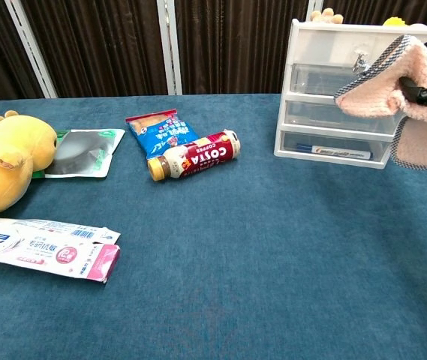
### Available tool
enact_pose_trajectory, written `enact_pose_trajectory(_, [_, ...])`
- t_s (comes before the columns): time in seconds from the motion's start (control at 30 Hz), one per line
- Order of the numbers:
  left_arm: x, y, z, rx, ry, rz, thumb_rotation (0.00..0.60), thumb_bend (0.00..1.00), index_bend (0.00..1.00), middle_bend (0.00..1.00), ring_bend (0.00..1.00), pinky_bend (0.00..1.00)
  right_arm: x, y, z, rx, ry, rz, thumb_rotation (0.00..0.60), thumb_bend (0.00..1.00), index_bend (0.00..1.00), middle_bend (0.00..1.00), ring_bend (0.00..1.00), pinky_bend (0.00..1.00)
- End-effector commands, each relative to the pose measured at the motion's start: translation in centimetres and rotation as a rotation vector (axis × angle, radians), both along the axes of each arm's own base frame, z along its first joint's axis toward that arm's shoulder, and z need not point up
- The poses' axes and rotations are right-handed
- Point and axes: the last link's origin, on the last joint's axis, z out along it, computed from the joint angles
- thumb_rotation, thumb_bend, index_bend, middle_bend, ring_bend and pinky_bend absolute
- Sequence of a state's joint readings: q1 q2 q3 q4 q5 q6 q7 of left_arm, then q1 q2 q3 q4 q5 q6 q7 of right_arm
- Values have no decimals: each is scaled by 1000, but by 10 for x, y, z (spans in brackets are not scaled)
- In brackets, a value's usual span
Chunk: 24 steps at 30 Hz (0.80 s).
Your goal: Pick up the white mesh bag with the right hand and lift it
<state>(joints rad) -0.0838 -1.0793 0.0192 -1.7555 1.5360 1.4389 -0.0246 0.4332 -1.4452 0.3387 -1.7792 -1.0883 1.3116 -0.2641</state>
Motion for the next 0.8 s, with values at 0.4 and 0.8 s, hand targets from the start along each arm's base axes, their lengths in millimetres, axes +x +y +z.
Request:
enact_pose_trajectory(0.4, [0,1,0,0,-2,7,600,0,0,0,0,0,0,-16,-4,-18,-5,-11,600,583,673,661,697,908])
enact_pose_trajectory(0.8, [0,1,0,1,-2,5,600,0,0,0,0,0,-7,-13,-12,1,9,-29,600,583,674,661,698,908])
